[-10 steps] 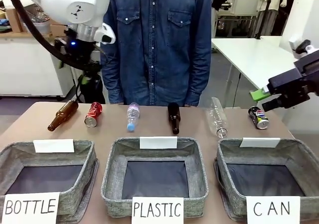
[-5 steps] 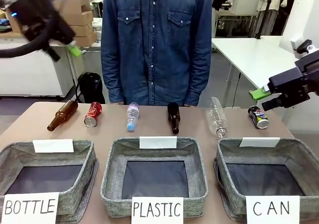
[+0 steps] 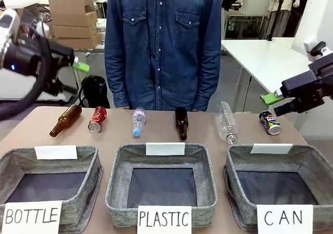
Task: Sort the can waste into the basket.
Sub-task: Pick up the can waste from the table and place it in the right Fabric basket.
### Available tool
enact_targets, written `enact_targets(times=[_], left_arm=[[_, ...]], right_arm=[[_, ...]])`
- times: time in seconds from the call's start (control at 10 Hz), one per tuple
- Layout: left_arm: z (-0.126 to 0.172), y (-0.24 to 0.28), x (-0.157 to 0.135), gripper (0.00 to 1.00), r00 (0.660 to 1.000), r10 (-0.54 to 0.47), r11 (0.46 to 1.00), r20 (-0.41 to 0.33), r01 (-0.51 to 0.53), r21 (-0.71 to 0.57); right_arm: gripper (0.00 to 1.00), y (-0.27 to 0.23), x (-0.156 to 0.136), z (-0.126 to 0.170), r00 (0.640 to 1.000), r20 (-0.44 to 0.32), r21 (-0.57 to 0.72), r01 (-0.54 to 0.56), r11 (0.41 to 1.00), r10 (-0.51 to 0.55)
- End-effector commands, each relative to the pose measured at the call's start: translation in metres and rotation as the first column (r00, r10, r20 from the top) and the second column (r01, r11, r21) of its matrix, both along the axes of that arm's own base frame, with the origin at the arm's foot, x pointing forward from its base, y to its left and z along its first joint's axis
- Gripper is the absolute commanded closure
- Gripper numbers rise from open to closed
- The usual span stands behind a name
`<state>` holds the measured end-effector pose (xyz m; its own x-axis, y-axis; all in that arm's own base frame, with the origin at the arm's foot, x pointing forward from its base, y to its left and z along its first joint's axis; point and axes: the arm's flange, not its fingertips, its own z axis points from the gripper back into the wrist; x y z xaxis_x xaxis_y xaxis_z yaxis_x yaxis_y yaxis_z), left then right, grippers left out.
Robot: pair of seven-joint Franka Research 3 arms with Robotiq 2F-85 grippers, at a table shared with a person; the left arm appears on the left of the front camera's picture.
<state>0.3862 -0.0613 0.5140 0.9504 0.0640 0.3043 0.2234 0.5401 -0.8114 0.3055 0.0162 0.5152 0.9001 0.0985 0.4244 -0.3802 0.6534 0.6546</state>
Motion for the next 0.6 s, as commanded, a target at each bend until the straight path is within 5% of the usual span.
enact_targets(times=[0.0, 0.1, 0.5], left_arm=[[-0.029, -0.012, 0.034, 0.0, 0.893, -0.141, 0.924, -0.428, 0.274, 0.268], [0.0, 0.0, 0.0, 0.0, 1.0, 0.0, 1.0, 0.0, 0.0, 0.0], [0.0, 0.0, 0.0, 0.0, 1.0, 0.0, 1.0, 0.0, 0.0, 0.0]], right_arm=[[0.0, 0.001, 0.003, -0.001, 1.0, 0.025, 0.021, -0.018, 1.0, 0.018], [0.0, 0.001, 0.003, -0.001, 1.0, 0.025, 0.021, -0.018, 1.0, 0.018], [0.0, 0.001, 0.003, -0.001, 1.0, 0.025, 0.021, -0.018, 1.0, 0.018]])
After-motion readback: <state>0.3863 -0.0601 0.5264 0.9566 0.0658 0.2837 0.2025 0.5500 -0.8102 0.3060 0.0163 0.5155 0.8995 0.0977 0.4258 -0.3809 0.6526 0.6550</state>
